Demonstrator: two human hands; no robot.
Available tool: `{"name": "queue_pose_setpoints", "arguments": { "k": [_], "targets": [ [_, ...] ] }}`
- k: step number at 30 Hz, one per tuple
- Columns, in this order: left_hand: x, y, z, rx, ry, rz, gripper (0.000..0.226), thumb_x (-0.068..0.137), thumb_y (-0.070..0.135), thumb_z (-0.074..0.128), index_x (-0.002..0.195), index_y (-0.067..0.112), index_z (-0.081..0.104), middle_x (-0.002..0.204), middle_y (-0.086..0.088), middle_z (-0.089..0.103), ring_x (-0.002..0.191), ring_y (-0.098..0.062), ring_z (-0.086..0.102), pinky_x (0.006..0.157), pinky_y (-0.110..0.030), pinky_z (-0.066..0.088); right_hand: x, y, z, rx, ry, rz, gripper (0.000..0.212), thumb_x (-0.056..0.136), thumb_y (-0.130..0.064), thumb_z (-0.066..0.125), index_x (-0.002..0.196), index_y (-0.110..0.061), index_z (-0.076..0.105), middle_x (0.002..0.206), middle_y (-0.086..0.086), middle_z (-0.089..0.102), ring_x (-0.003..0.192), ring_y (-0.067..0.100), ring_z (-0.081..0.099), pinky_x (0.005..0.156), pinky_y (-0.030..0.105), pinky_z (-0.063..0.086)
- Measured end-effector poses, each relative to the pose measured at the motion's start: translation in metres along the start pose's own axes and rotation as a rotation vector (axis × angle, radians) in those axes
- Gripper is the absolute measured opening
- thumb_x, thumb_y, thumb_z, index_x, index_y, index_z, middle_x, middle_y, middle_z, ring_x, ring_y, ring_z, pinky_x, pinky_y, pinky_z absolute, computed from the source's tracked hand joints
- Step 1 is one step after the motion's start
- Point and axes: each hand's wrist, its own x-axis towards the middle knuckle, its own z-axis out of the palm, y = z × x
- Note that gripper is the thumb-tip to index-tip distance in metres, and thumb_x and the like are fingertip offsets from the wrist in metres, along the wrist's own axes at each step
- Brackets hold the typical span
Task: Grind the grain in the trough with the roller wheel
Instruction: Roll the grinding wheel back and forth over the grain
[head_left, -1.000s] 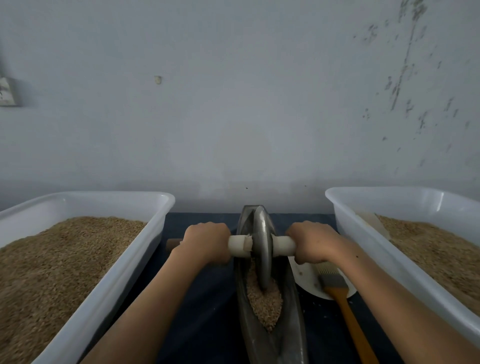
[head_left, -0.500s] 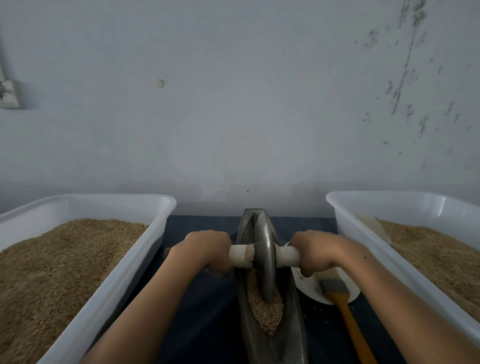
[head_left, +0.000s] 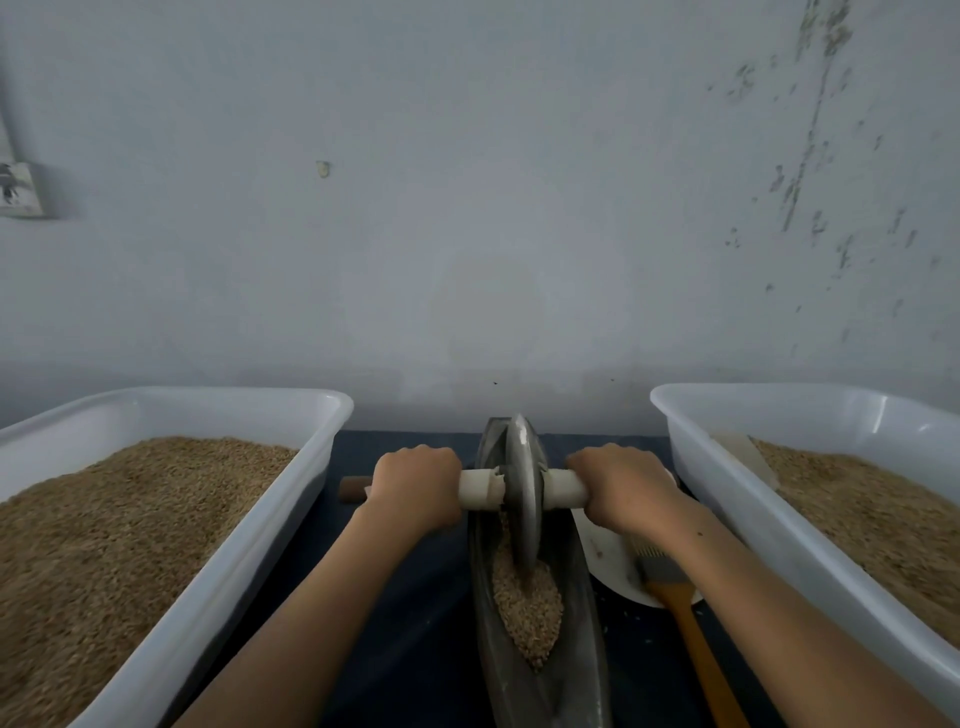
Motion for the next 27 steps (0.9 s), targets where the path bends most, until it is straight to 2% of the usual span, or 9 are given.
{"name": "queue_pose_setpoints", "arguments": {
  "k": [4,7,9,12,15,18,21,27],
  "targets": [
    [-0.001,-0.003,-0.006,-0.044,-0.195,0.036,0.045,0.079,0.031,0.07,0.118,0.016,0.054,0.104,-0.002,0.061,0.088,-0.017,0.054,0.073,-0.031,0.039,-0.005,0.002,-0.009,0.029,-0.235,-0.012,0.032,0.084,-0.015,0.064,0.115,-0.014,0.059,0.104,0.005,0.064,0.09,0.02,0.062,0.067,0.027,0.045],
    [-0.001,-0.005,-0.007,-0.087,-0.297,0.051,0.047,0.076,0.03,0.073,0.118,0.016,0.055,0.092,0.0,0.057,0.082,-0.016,0.053,0.073,-0.031,0.041,-0.007,0.002,-0.012,0.094,-0.364,-0.005,0.037,0.083,-0.013,0.068,0.119,-0.011,0.059,0.106,0.009,0.066,0.094,0.022,0.066,0.072,0.028,0.051],
    [-0.001,-0.005,-0.006,-0.079,-0.287,0.044,0.046,0.076,0.029,0.073,0.117,0.016,0.056,0.093,0.0,0.058,0.082,-0.016,0.053,0.072,-0.03,0.041,-0.006,0.002,-0.012,0.088,-0.347,-0.003,0.036,0.083,-0.014,0.068,0.118,-0.011,0.059,0.106,0.008,0.066,0.093,0.021,0.066,0.068,0.027,0.048],
    [0.0,-0.003,-0.004,-0.042,-0.157,0.026,0.042,0.079,0.031,0.069,0.116,0.016,0.055,0.098,0.0,0.06,0.085,-0.017,0.054,0.072,-0.03,0.039,-0.004,0.001,-0.009,0.032,-0.211,-0.002,0.029,0.084,-0.015,0.064,0.113,-0.015,0.058,0.1,0.003,0.063,0.086,0.019,0.06,0.064,0.026,0.041],
    [0.002,0.0,0.0,0.003,0.013,0.003,0.034,0.084,0.03,0.062,0.115,0.018,0.056,0.105,-0.001,0.061,0.094,-0.019,0.058,0.072,-0.03,0.038,0.0,0.0,-0.002,0.005,-0.053,0.02,0.023,0.087,-0.015,0.059,0.11,-0.019,0.057,0.101,0.002,0.062,0.087,0.02,0.059,0.07,0.032,0.042],
    [0.002,0.001,0.003,0.01,0.071,-0.012,0.032,0.085,0.029,0.06,0.116,0.02,0.056,0.106,-0.001,0.061,0.096,-0.02,0.059,0.072,-0.029,0.037,0.002,-0.001,0.003,0.027,0.039,0.033,0.021,0.088,-0.017,0.058,0.107,-0.024,0.056,0.102,0.0,0.063,0.091,0.021,0.06,0.078,0.035,0.048],
    [0.002,0.0,0.002,0.002,0.008,-0.007,0.034,0.085,0.029,0.062,0.116,0.017,0.055,0.107,-0.002,0.062,0.096,-0.02,0.059,0.073,-0.029,0.038,0.001,0.0,0.0,0.009,-0.012,-0.003,0.024,0.088,-0.017,0.059,0.111,-0.021,0.057,0.102,0.0,0.063,0.088,0.018,0.059,0.072,0.029,0.041],
    [0.0,-0.005,-0.005,-0.058,-0.271,0.036,0.047,0.077,0.03,0.072,0.119,0.017,0.055,0.107,-0.003,0.062,0.086,-0.017,0.053,0.075,-0.031,0.041,-0.003,0.004,-0.01,0.051,-0.311,-0.017,0.035,0.082,-0.015,0.068,0.115,-0.012,0.059,0.104,0.006,0.064,0.09,0.02,0.064,0.056,0.021,0.04]
  ]
}}
